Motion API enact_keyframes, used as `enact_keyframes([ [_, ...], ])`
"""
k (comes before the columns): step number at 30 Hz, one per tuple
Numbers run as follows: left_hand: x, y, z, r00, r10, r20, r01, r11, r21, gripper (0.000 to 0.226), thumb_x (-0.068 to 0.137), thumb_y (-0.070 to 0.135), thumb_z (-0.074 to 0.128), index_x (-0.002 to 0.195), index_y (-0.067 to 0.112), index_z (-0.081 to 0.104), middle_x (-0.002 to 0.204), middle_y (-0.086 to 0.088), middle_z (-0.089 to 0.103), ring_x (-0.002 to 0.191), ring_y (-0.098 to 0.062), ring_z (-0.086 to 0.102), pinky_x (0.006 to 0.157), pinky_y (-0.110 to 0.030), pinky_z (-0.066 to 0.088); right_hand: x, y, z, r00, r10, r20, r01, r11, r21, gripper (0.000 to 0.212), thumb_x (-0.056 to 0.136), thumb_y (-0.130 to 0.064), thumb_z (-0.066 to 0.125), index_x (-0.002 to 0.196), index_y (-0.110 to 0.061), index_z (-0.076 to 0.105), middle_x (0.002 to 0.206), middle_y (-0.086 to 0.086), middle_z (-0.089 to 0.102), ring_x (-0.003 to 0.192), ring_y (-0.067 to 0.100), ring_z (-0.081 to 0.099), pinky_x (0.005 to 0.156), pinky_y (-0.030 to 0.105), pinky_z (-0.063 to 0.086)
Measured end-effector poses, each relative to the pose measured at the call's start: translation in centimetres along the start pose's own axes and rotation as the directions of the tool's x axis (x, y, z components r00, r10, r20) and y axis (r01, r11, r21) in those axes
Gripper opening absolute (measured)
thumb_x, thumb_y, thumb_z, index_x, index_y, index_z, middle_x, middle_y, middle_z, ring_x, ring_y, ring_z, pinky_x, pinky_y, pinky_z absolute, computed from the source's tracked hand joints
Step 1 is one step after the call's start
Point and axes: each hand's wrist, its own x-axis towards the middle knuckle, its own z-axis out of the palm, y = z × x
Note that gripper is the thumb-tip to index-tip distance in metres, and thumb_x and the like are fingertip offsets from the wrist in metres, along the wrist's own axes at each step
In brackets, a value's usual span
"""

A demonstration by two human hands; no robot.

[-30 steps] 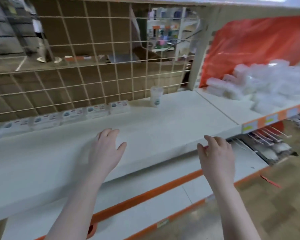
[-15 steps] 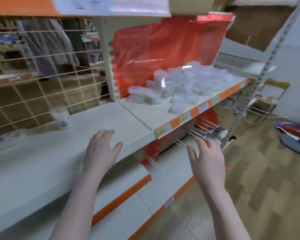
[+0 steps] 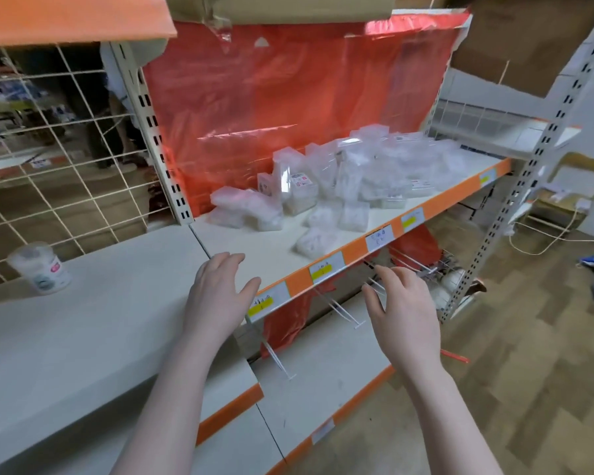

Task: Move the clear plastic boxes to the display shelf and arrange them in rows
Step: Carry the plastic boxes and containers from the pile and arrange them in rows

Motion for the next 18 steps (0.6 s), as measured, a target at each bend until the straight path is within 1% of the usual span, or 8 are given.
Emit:
enact_keyframes([
  [3, 2.4, 0.3, 1.3, 1.0, 0.007, -0.011, -0.007, 1.0, -0.004, 0.049, 0.093, 0.032, 0.052, 0.138, 0.016, 0.044, 0.145, -0.001, 0.038, 0.136, -0.018, 0.029, 0.109, -0.03, 0.024, 2.2, 0.9, 1.8, 0.999, -0.023, 0.029, 0.022, 1.0, 0.007, 0.028, 0.083, -0.017, 0.068, 0.108, -0.004, 0.065, 0.099, 0.014, 0.063, 0.094, 0.034, 0.057, 0.079, 0.042, 0.048],
  [8, 6.8, 2.1, 4.6, 0.999, 0.047, 0.012, -0.047, 0.999, -0.028, 0.049, 0.093, 0.036, 0.052, 0.137, 0.017, 0.044, 0.143, 0.0, 0.041, 0.134, -0.017, 0.032, 0.107, -0.031, 0.027, 6.4, 3.3, 4.0, 0.998, -0.066, 0.024, 0.067, 0.997, -0.048, 0.028, 0.079, -0.012, 0.072, 0.104, -0.001, 0.066, 0.092, 0.017, 0.063, 0.084, 0.038, 0.059, 0.071, 0.042, 0.05],
  [12, 8.8, 3.9, 6.5, 0.995, 0.096, 0.041, -0.094, 0.994, -0.048, 0.048, 0.094, 0.037, 0.052, 0.137, 0.017, 0.045, 0.142, 0.001, 0.041, 0.133, -0.016, 0.033, 0.107, -0.028, 0.026, 8.9, 5.3, 5.0, 0.999, -0.028, 0.044, 0.03, 0.998, -0.057, 0.028, 0.081, -0.013, 0.07, 0.107, -0.002, 0.066, 0.102, 0.021, 0.064, 0.093, 0.039, 0.058, 0.077, 0.045, 0.049],
  [14, 9.3, 4.6, 7.2, 0.995, 0.09, 0.049, -0.088, 0.995, -0.043, 0.048, 0.094, 0.037, 0.051, 0.137, 0.017, 0.045, 0.142, 0.002, 0.041, 0.132, -0.016, 0.033, 0.105, -0.025, 0.025, 10.0, 5.9, 5.7, 0.997, -0.054, 0.052, 0.056, 0.997, -0.056, 0.029, 0.08, -0.013, 0.071, 0.106, -0.002, 0.065, 0.102, 0.022, 0.064, 0.093, 0.039, 0.059, 0.075, 0.044, 0.049],
  [18, 10.2, 6.2, 9.0, 0.997, 0.043, 0.063, -0.042, 0.999, -0.011, 0.05, 0.094, 0.04, 0.05, 0.138, 0.018, 0.043, 0.141, 0.003, 0.041, 0.132, -0.016, 0.033, 0.103, -0.023, 0.024, 12.6, 7.4, 7.3, 0.988, -0.141, 0.069, 0.143, 0.989, -0.023, 0.029, 0.08, -0.013, 0.071, 0.105, 0.0, 0.066, 0.096, 0.021, 0.064, 0.087, 0.04, 0.061, 0.072, 0.043, 0.05],
])
